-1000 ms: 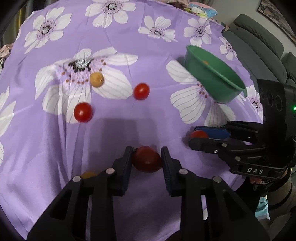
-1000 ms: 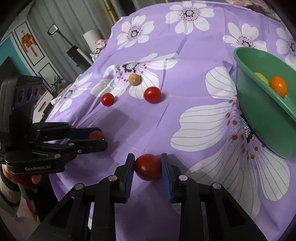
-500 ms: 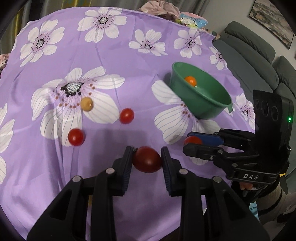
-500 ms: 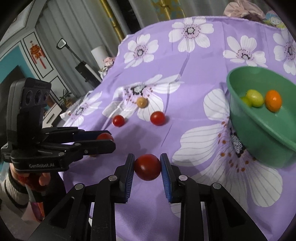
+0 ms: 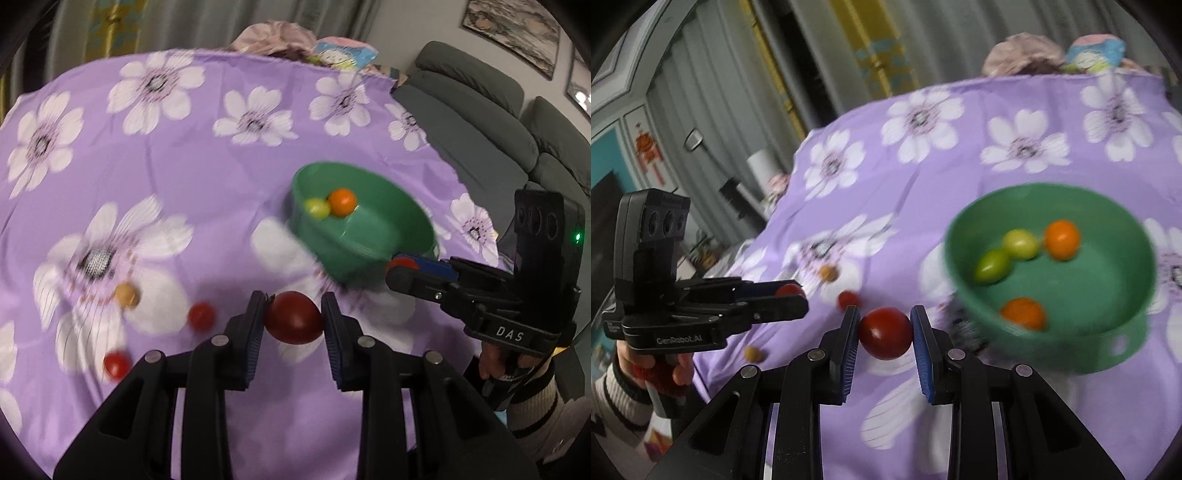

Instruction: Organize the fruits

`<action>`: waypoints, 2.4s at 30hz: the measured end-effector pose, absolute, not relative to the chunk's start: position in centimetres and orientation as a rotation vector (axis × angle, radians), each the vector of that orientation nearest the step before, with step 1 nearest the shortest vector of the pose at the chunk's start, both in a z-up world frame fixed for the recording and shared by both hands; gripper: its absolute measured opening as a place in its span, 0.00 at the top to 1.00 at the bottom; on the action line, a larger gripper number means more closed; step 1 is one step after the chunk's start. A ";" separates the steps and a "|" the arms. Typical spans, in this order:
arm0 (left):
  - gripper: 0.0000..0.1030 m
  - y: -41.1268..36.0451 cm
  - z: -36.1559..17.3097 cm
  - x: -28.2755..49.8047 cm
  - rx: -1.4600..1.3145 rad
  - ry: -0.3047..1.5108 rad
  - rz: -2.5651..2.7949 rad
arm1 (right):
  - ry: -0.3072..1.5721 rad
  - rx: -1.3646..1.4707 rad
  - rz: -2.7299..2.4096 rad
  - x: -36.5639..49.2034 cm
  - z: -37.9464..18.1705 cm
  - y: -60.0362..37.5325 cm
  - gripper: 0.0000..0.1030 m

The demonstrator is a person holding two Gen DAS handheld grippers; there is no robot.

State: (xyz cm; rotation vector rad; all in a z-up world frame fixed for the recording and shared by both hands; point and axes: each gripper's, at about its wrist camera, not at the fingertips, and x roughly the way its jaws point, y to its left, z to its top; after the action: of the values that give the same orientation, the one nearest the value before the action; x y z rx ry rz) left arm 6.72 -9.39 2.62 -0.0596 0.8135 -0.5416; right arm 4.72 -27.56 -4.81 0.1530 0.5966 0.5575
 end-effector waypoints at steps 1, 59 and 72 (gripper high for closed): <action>0.71 -10.0 3.0 7.2 -0.058 0.803 -0.554 | 0.588 0.159 0.545 4.8 -4.6 -28.1 0.71; 0.49 4.8 -1.0 4.0 -0.247 0.910 -0.170 | 0.542 0.284 0.337 5.2 -2.4 -33.6 0.71; 0.49 4.5 -1.9 3.0 -0.200 0.909 -0.231 | 0.623 0.166 0.418 5.7 -2.4 -28.8 0.71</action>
State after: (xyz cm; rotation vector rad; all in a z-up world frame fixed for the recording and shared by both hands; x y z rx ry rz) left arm 3.00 4.46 -1.95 -0.2004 0.9089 -0.2313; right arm 5.66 -28.82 -2.38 0.1658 0.6228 0.4183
